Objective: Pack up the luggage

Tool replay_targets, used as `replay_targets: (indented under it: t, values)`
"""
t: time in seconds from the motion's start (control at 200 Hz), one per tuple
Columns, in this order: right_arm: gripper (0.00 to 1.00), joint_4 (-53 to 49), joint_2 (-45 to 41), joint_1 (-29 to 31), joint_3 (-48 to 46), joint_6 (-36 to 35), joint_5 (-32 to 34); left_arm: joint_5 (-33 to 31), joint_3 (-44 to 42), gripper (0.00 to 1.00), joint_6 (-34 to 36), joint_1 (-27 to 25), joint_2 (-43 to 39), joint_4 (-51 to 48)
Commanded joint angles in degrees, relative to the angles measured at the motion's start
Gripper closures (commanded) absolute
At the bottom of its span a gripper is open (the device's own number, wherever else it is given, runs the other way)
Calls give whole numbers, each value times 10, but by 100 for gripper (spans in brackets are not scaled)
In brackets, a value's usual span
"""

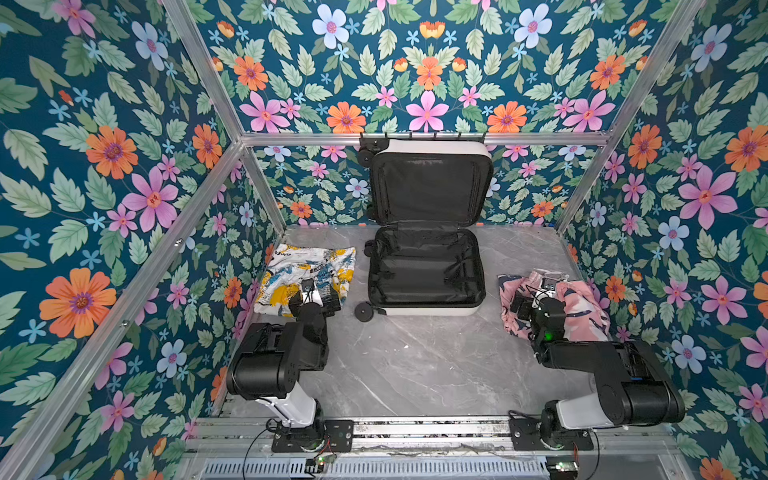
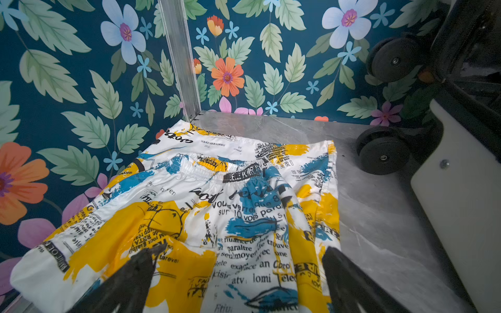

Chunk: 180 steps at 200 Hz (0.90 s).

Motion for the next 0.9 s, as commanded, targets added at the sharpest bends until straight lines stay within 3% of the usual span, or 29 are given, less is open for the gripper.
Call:
replay_targets:
  t: [0.0, 0.895]
  values:
    - [1, 12, -2, 1, 1, -3, 4, 12, 2, 0, 9, 1, -1, 2]
    - [1, 13, -2, 0, 1, -3, 2, 16, 1, 0, 8, 2, -2, 4]
